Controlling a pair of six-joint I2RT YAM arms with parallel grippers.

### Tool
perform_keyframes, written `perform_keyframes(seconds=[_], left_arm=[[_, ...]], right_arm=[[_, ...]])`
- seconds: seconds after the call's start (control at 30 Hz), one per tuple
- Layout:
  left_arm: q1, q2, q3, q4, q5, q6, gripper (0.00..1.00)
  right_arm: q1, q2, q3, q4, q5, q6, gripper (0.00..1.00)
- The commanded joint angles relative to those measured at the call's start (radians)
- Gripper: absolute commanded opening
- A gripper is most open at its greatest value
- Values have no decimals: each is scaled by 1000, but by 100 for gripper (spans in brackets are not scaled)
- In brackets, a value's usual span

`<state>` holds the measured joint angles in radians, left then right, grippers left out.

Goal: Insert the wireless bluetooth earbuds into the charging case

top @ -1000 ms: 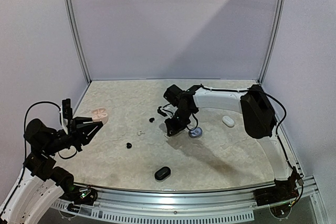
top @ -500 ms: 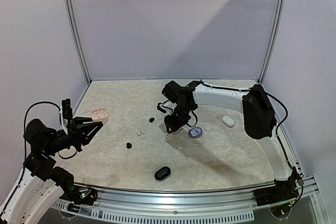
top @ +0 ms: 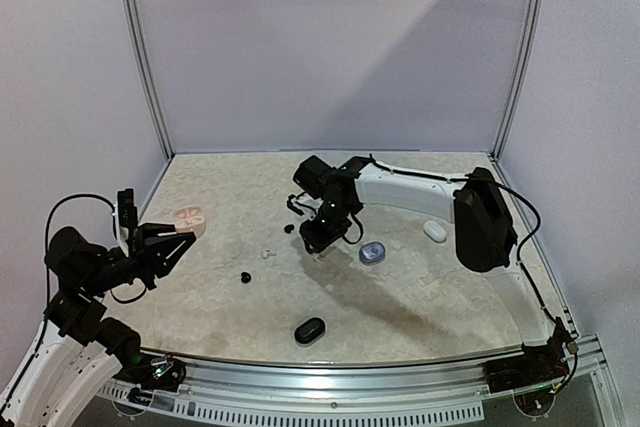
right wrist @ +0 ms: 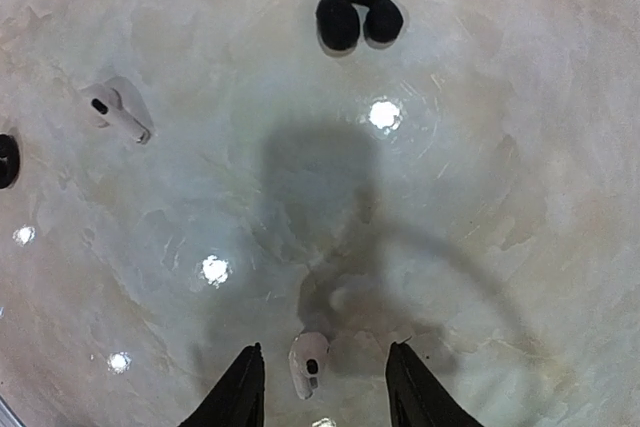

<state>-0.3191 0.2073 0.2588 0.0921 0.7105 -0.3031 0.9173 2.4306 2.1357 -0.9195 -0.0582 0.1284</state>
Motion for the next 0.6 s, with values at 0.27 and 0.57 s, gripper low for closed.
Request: perform_keyframes(seconds=[0.27, 0.57], left_arm=[[12, -15, -1, 9, 8, 10, 0], [13, -19, -1, 8, 8, 11, 0]], right_arm=[[26, 70, 29, -4, 4, 25, 24], [27, 64, 31, -16, -4, 42, 9]])
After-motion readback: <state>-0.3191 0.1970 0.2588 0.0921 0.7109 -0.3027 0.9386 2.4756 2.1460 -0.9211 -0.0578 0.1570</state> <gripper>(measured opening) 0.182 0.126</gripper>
